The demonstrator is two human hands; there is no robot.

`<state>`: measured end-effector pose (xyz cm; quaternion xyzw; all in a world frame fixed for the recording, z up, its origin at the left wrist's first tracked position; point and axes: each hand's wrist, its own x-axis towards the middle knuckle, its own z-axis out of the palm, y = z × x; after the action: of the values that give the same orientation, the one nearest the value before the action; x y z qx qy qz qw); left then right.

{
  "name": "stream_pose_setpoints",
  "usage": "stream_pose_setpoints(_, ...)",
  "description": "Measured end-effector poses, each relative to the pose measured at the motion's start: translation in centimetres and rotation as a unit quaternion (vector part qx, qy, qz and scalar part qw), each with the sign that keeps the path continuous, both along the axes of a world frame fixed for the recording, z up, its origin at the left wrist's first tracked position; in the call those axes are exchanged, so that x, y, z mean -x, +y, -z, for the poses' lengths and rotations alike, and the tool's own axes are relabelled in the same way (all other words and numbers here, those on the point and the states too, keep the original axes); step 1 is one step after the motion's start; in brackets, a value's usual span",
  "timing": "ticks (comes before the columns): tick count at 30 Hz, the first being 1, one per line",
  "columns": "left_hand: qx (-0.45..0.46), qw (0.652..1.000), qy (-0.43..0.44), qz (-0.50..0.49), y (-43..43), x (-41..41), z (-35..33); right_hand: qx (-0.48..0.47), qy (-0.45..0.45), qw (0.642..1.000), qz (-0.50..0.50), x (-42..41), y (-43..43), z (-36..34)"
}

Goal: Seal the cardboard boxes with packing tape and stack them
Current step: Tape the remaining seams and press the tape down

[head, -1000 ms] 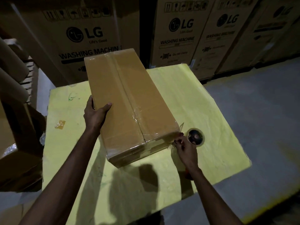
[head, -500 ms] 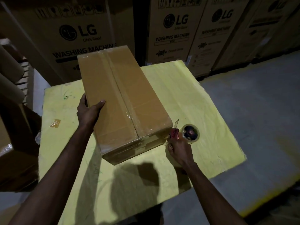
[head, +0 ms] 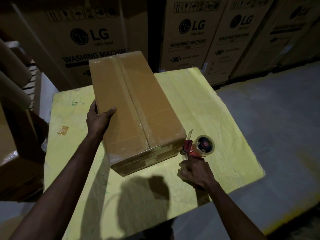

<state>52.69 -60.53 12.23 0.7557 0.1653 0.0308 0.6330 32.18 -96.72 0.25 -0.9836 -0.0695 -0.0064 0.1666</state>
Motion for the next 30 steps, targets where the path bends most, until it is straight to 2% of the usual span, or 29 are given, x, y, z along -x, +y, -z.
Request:
stream_pose_setpoints(2, 0.000, 1.000, 0.004, -0.004, -0.1, 0.0, 0.0, -0.020, -0.038, 0.998, 0.037, 0.4, 0.5, -0.3)
stream_pose_setpoints(4, 0.000, 1.000, 0.009, -0.005, -0.1, 0.0, 0.0, -0.083, -0.086, 0.986, 0.116, 0.3, 1.2, -1.1)
stream_pose_setpoints(7, 0.003, 1.000, 0.003, -0.005, -0.2, 0.2, -0.1, -0.184, -0.204, 0.928, 0.250, -1.7, 1.7, -2.8)
stream_pose_setpoints(9, 0.007, 1.000, 0.007, -0.007, -0.2, 0.4, 0.0, -0.265, -0.233, 0.879, 0.321, -4.4, 1.9, -5.6)
stream_pose_setpoints(11, 0.032, 0.999, 0.034, -0.011, -0.1, 0.6, 0.3, -0.372, -0.178, 0.851, 0.324, -7.7, 2.1, -9.2)
stream_pose_setpoints(13, 0.072, 0.995, 0.075, -0.012, 0.0, 0.9, 0.3, -0.467, -0.011, 0.838, 0.281, -11.0, 2.4, -12.4)
stream_pose_setpoints(15, 0.097, 0.990, 0.098, 0.001, 0.0, 1.2, 0.1, -0.478, 0.183, 0.833, 0.210, -13.1, 3.4, -15.0)
stream_pose_setpoints(17, 0.107, 0.989, 0.096, 0.026, 0.0, 1.4, -0.1, -0.443, 0.278, 0.843, 0.129, -14.0, 5.0, -17.0)
stream_pose_setpoints(22, 0.114, 0.990, 0.067, 0.053, 1.6, 1.1, -1.8, -0.488, 0.251, 0.829, 0.107, -14.5, 7.9, -18.7)
stream_pose_setpoints(25, 0.133, 0.987, 0.062, 0.063, 2.9, 1.2, -3.7, -0.471, 0.225, 0.848, 0.096, -14.5, 9.3, -20.3)
stream_pose_setpoints(30, 0.146, 0.987, 0.028, 0.059, 3.9, 3.0, -8.6, -0.486, 0.190, 0.851, 0.064, -14.2, 9.5, -23.6)
